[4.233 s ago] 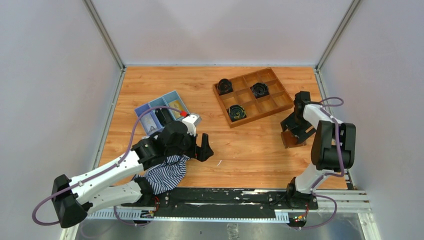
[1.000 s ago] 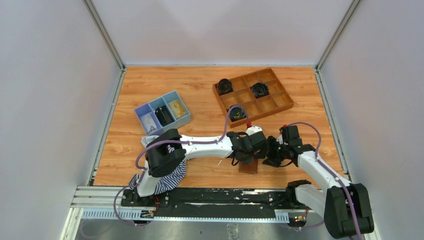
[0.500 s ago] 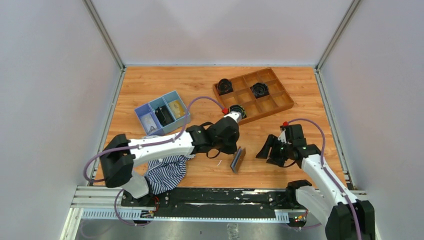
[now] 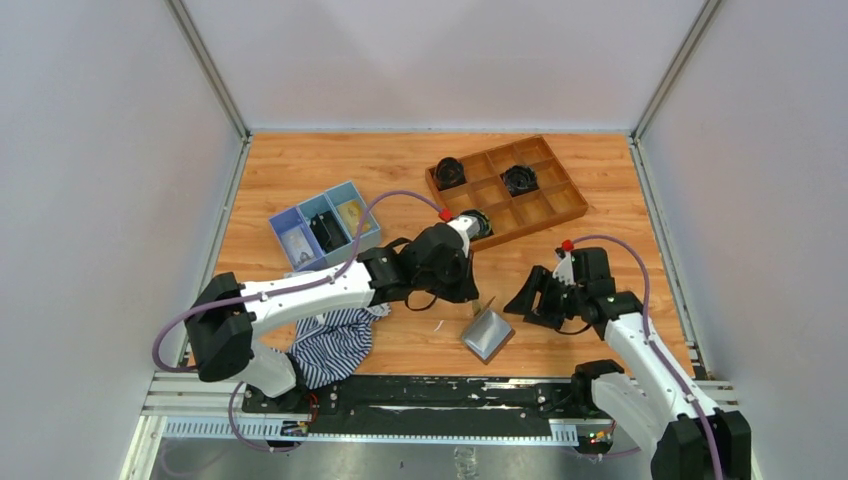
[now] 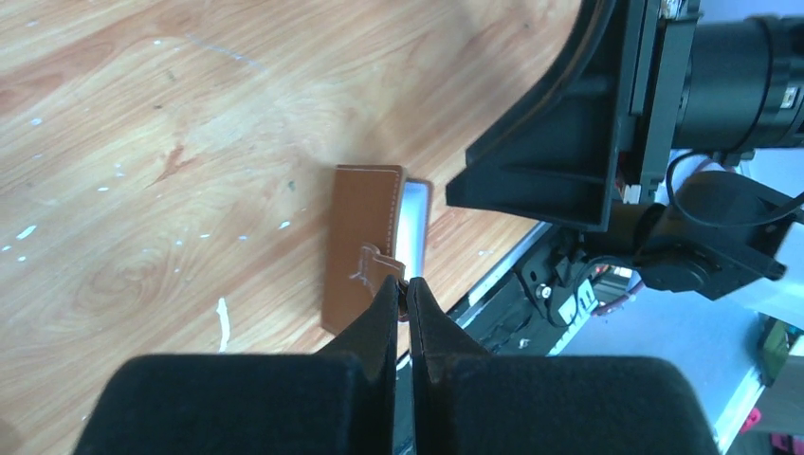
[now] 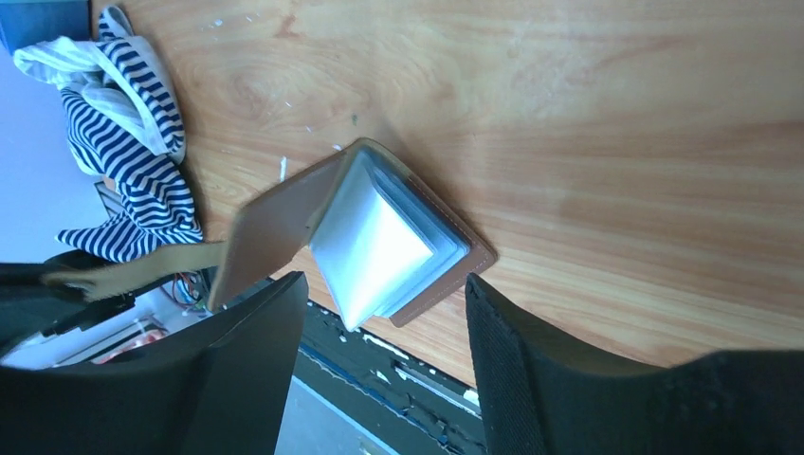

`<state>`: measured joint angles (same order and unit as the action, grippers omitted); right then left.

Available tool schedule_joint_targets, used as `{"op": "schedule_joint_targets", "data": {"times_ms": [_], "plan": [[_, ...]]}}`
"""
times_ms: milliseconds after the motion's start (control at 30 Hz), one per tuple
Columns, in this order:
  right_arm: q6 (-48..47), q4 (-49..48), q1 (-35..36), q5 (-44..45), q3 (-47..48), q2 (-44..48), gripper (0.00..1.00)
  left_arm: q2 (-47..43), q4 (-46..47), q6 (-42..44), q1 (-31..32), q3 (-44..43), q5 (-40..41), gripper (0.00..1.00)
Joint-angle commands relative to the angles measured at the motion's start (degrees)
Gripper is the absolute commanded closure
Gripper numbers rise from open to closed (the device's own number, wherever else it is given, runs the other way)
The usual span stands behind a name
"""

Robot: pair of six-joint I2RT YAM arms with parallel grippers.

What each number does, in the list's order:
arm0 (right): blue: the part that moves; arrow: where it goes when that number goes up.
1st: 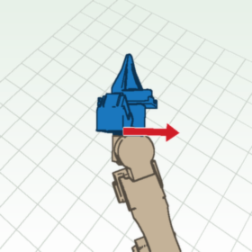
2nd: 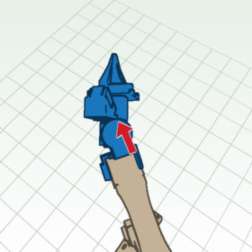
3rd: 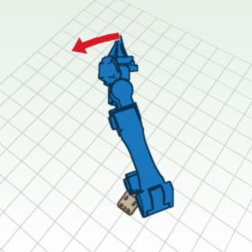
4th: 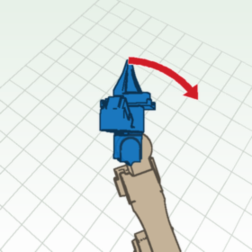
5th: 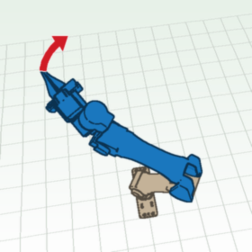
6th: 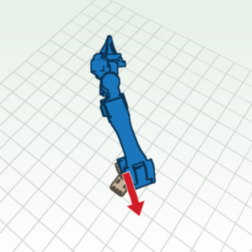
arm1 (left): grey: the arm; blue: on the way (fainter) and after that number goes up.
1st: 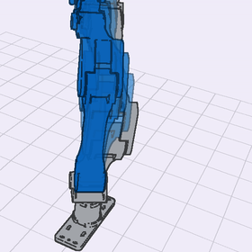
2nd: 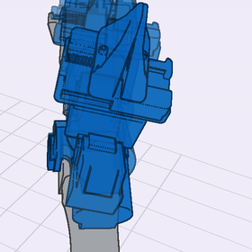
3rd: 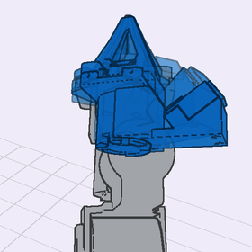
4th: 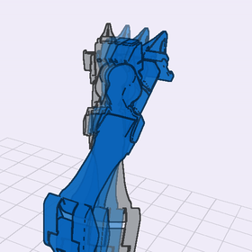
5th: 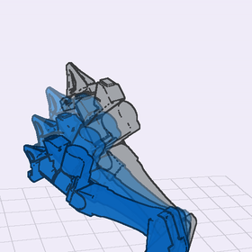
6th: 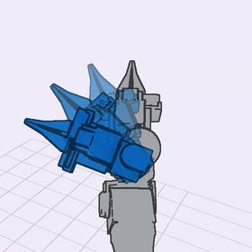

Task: Take the credit cards out of the card holder
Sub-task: Open the card holder at the center of the board.

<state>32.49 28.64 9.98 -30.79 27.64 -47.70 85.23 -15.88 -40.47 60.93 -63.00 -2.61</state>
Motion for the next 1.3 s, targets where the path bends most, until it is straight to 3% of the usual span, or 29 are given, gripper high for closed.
{"op": "schedule_joint_targets", "data": {"times_ms": [0,367,733,1000,1267], "plan": [[8.0,-5.3,0.5,-3.3,-6.6,1.0,0.36,-2.5,-0.3,0.7,-2.6,2.1,-0.1,1.00],[15.1,-12.2,2.0,-0.4,-14.7,1.3,0.39,-0.3,-3.1,4.7,-11.6,11.0,2.5,1.00],[18.5,-21.5,3.3,-2.5,-16.7,-4.0,0.41,6.5,-4.4,7.0,-12.7,13.0,7.2,1.00],[20.0,-25.1,4.5,-3.5,-16.8,-5.5,0.58,10.8,-5.4,7.5,-12.7,12.2,6.4,1.00],[21.0,-27.9,5.9,-4.3,-17.3,-6.7,0.55,13.1,-5.7,7.3,-12.7,12.1,5.6,1.00]]}}
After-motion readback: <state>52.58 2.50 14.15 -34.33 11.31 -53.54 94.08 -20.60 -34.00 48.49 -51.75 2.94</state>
